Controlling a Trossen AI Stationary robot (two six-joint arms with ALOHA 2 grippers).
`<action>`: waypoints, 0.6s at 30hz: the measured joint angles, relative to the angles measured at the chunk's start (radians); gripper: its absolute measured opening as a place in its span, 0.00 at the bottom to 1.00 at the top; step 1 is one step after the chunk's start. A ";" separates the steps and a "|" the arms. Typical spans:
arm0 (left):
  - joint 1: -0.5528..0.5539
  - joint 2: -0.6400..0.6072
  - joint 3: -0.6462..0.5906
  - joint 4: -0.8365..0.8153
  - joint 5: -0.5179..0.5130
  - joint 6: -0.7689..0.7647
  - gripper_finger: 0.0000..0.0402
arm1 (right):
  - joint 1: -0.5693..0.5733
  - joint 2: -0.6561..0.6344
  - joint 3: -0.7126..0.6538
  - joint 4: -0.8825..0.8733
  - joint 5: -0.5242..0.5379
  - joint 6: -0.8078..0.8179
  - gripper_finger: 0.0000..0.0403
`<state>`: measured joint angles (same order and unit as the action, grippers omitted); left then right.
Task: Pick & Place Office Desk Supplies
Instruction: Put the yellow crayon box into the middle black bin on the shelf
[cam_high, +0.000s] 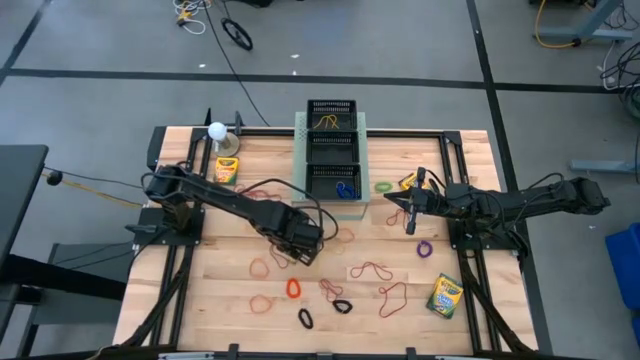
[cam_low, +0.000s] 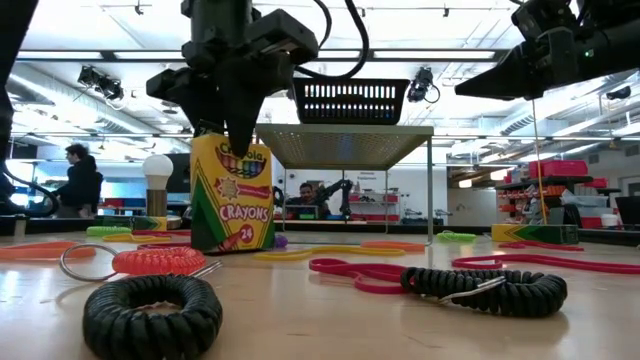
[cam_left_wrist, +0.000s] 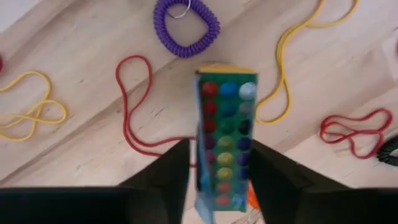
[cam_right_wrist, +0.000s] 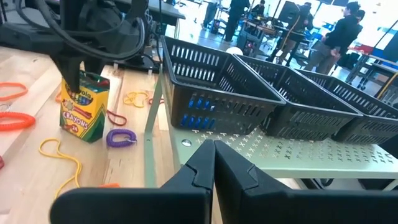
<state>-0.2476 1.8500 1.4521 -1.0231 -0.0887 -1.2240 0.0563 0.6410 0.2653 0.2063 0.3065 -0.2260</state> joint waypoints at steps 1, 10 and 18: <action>0.000 -0.002 0.000 0.001 0.000 -0.005 0.34 | 0.000 0.000 0.000 -0.003 0.000 0.000 0.03; -0.029 -0.019 0.103 -0.078 -0.016 -0.007 0.13 | 0.000 0.000 0.000 -0.045 0.001 -0.007 0.03; -0.040 -0.044 0.508 -0.468 -0.090 -0.114 0.14 | 0.002 0.000 0.000 -0.075 -0.004 0.011 0.03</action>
<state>-0.2873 1.8055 1.9605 -1.4912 -0.1786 -1.3377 0.0578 0.6407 0.2653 0.1313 0.3025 -0.2146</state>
